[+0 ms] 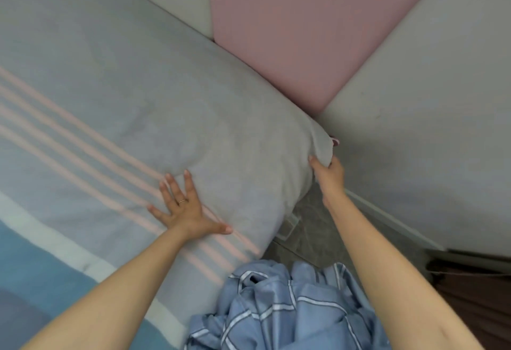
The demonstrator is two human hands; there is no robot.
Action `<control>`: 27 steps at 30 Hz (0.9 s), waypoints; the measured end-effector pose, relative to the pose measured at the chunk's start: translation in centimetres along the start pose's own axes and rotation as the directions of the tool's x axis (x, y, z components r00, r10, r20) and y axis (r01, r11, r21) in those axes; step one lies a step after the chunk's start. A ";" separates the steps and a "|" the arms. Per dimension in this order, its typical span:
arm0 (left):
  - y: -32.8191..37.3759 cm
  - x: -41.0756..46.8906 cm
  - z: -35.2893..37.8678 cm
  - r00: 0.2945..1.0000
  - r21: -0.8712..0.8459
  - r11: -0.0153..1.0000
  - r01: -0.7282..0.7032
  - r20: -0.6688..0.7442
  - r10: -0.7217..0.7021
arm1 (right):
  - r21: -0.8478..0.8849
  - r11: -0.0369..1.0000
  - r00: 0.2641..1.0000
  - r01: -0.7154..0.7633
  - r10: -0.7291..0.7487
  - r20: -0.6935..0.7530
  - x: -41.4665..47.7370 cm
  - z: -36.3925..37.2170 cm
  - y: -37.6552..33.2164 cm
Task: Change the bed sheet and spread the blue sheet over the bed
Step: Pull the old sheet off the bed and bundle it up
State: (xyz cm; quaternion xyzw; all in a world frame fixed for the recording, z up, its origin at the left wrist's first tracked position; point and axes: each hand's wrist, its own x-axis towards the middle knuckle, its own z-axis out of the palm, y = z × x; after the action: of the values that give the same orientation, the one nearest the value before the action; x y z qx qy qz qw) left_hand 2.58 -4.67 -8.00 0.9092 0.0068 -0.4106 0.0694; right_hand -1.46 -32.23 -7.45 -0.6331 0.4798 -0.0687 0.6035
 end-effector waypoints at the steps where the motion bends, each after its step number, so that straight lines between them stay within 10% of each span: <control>1: 0.1 0.1 -0.2 1.000 -0.007 1.000 -0.011 0.018 0.011 | -0.055 0.996 0.996 0.077 -0.074 0.055 -1.4 0.1 -0.2; 5: -1.1 -2.2 -2.8 0.992 -0.036 0.997 -0.066 0.102 0.070 | -0.263 0.876 0.892 0.405 -0.316 0.321 -9.6 -0.2 -4.3; 7: -1.2 -3.8 -4.3 0.980 -0.357 0.932 -0.067 0.152 0.128 | -0.346 0.786 0.822 0.512 -0.332 0.463 -13.2 0.0 -5.8; 10: -1.8 -9.8 -7.4 0.958 -0.926 0.369 0.085 0.178 0.227 | -0.380 0.730 0.751 0.567 -0.270 0.602 -20.5 2.2 -7.6; 12: -2.0 -13.4 -8.7 0.957 -0.975 0.215 0.053 0.111 0.267 | -0.351 0.701 0.684 0.621 -0.266 0.679 -24.2 4.7 -8.3; 18: -4.4 -19.8 -12.9 0.988 -0.973 0.197 -0.120 -0.136 -0.070 | -0.120 0.861 0.599 0.495 -0.237 0.765 -33.0 7.9 -8.5; 21: -5.9 -21.4 -13.4 0.978 -0.962 0.231 -0.143 -0.173 -0.118 | -0.191 0.896 0.709 0.400 -0.170 0.685 -31.6 6.1 -5.2; 27: -9.1 -24.6 -13.4 0.962 -0.947 0.261 -0.185 -0.229 -0.147 | -0.851 0.420 0.909 0.316 0.124 0.399 -28.8 3.7 0.6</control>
State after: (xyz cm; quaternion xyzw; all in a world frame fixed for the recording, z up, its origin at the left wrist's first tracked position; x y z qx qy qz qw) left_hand -4.39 7.21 18.02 0.7254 0.2532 -0.1919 0.6107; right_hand -14.66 -9.64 5.25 -0.8827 0.2675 0.2955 0.2488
